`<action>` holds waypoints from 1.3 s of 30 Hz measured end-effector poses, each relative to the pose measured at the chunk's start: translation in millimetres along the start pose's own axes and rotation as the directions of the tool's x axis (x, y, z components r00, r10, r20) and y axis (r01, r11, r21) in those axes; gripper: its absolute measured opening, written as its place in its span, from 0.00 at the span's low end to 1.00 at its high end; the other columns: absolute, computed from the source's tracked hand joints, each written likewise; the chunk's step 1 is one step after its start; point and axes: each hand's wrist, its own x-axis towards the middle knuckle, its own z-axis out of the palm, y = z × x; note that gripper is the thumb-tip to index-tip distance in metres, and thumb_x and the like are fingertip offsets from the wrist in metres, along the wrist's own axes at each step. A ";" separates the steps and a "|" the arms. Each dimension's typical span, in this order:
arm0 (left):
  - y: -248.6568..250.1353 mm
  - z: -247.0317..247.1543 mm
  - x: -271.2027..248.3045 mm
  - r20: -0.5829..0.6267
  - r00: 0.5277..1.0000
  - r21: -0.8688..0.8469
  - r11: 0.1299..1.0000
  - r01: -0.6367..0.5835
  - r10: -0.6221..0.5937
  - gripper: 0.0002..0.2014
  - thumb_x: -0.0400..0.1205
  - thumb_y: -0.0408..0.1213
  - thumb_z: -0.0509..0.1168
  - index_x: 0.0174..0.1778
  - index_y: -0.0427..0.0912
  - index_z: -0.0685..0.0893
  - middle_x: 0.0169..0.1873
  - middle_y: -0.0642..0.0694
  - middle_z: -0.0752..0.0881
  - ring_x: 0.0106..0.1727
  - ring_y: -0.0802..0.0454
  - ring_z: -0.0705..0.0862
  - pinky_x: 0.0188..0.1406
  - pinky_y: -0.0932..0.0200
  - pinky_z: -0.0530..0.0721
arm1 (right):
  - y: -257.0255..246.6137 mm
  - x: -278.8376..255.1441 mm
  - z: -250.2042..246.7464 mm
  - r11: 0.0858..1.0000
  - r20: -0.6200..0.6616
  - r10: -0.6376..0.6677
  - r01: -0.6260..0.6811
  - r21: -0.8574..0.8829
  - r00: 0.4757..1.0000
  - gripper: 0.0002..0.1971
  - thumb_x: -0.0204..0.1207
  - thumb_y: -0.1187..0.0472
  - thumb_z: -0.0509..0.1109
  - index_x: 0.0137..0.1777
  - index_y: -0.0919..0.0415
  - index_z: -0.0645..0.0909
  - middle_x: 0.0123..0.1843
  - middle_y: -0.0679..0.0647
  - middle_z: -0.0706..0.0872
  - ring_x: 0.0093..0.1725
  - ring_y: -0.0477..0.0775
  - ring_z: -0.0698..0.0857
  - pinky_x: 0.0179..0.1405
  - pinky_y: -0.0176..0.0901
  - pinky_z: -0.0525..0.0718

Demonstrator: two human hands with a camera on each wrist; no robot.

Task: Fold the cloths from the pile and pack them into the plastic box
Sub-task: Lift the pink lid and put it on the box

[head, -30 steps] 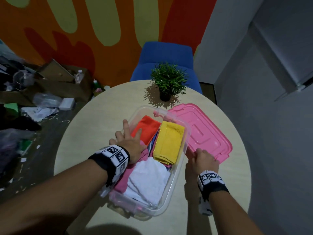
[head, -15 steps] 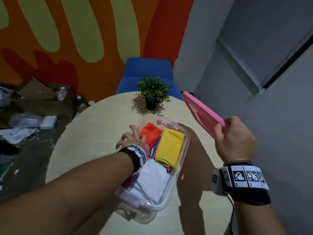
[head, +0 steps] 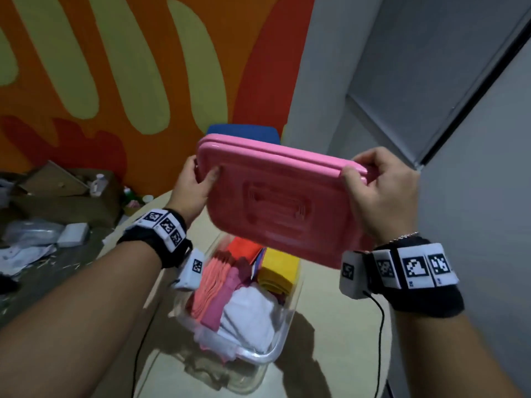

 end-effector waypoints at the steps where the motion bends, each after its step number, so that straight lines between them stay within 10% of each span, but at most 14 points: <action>1: -0.8 -7.1 -1.0 -0.012 1.000 0.022 1.000 -0.005 0.005 0.10 0.86 0.50 0.63 0.57 0.49 0.77 0.47 0.54 0.84 0.43 0.71 0.84 0.46 0.63 0.81 | 4.6 3.3 3.7 1.000 0.013 0.012 -0.012 0.027 1.000 0.09 0.74 0.51 0.70 0.47 0.55 0.86 0.38 0.44 0.84 0.38 0.45 0.81 0.47 0.50 0.82; 5: -11.6 -34.7 -16.5 -0.129 0.976 0.198 0.959 0.201 -0.177 0.22 0.83 0.67 0.58 0.53 0.50 0.78 0.48 0.49 0.87 0.48 0.50 0.87 0.47 0.47 0.86 | 39.8 -1.1 25.2 0.987 0.187 0.158 -0.150 -0.054 0.970 0.30 0.81 0.44 0.67 0.79 0.57 0.69 0.74 0.56 0.75 0.70 0.57 0.78 0.73 0.60 0.75; 7: -35.4 -49.7 -26.5 -0.164 0.942 0.272 0.905 0.328 -0.292 0.33 0.77 0.76 0.54 0.54 0.48 0.82 0.47 0.44 0.90 0.48 0.41 0.89 0.53 0.39 0.88 | 53.4 -13.0 36.5 0.937 0.348 0.350 -0.318 -0.147 0.870 0.37 0.81 0.45 0.67 0.85 0.57 0.58 0.82 0.59 0.69 0.78 0.60 0.72 0.78 0.57 0.70; 12: -73.7 -56.3 -72.9 -0.185 0.702 0.344 0.624 0.702 -0.688 0.33 0.84 0.62 0.51 0.65 0.33 0.79 0.47 0.34 0.89 0.45 0.36 0.88 0.48 0.45 0.86 | 85.7 -49.9 84.3 0.874 0.663 0.485 -0.344 -0.343 0.571 0.12 0.76 0.57 0.69 0.55 0.60 0.74 0.50 0.60 0.84 0.51 0.63 0.82 0.47 0.49 0.75; 17: -55.1 -51.8 -109.2 -0.187 0.618 0.731 0.312 0.607 -0.764 0.22 0.90 0.44 0.49 0.68 0.30 0.77 0.66 0.30 0.79 0.65 0.34 0.80 0.61 0.44 0.81 | 116.3 -71.3 131.5 0.873 0.723 0.442 -0.068 -0.484 0.530 0.07 0.83 0.60 0.63 0.55 0.64 0.72 0.57 0.67 0.84 0.57 0.69 0.83 0.53 0.52 0.75; 20: -46.8 -50.3 -129.9 -0.043 0.475 0.733 0.295 0.613 -0.879 0.22 0.91 0.44 0.49 0.55 0.30 0.81 0.49 0.36 0.87 0.40 0.40 0.87 0.27 0.56 0.87 | 134.0 -71.6 149.0 0.903 0.772 0.347 0.032 -0.429 0.533 0.09 0.82 0.60 0.64 0.58 0.64 0.75 0.60 0.68 0.82 0.58 0.70 0.83 0.58 0.55 0.78; 23: -56.3 -49.8 -143.4 0.014 0.384 0.541 0.330 0.773 -0.923 0.22 0.91 0.44 0.49 0.56 0.27 0.80 0.39 0.32 0.87 0.32 0.37 0.88 0.38 0.39 0.92 | 143.1 -67.5 154.8 0.928 0.793 0.321 -0.003 -0.374 0.518 0.18 0.83 0.60 0.64 0.72 0.60 0.75 0.70 0.68 0.78 0.66 0.68 0.80 0.67 0.54 0.77; 28: -62.8 -42.5 -130.8 0.031 0.488 0.379 0.462 0.802 -0.872 0.17 0.91 0.42 0.54 0.59 0.31 0.80 0.45 0.27 0.90 0.43 0.32 0.92 0.41 0.32 0.91 | 148.9 -67.6 145.8 0.889 0.722 0.439 -0.139 -0.437 0.535 0.23 0.85 0.52 0.65 0.77 0.60 0.73 0.67 0.67 0.84 0.65 0.69 0.82 0.62 0.54 0.78; 33: -48.6 -21.9 -80.3 -0.070 0.686 0.613 0.511 0.602 -0.724 0.16 0.83 0.43 0.70 0.48 0.32 0.77 0.45 0.31 0.89 0.43 0.33 0.92 0.43 0.33 0.91 | 166.3 -73.9 99.9 0.792 0.608 0.596 -0.260 -0.552 0.524 0.22 0.83 0.45 0.65 0.69 0.59 0.81 0.62 0.64 0.87 0.59 0.66 0.85 0.58 0.52 0.81; 39: -46.7 12.2 -41.0 -0.030 0.736 0.791 0.434 0.431 -0.676 0.28 0.74 0.38 0.79 0.67 0.31 0.80 0.54 0.36 0.88 0.49 0.38 0.88 0.52 0.43 0.91 | 184.4 -92.0 58.4 0.699 0.522 0.713 -0.422 -0.577 0.469 0.29 0.76 0.39 0.71 0.69 0.59 0.79 0.60 0.64 0.88 0.53 0.63 0.87 0.57 0.53 0.86</action>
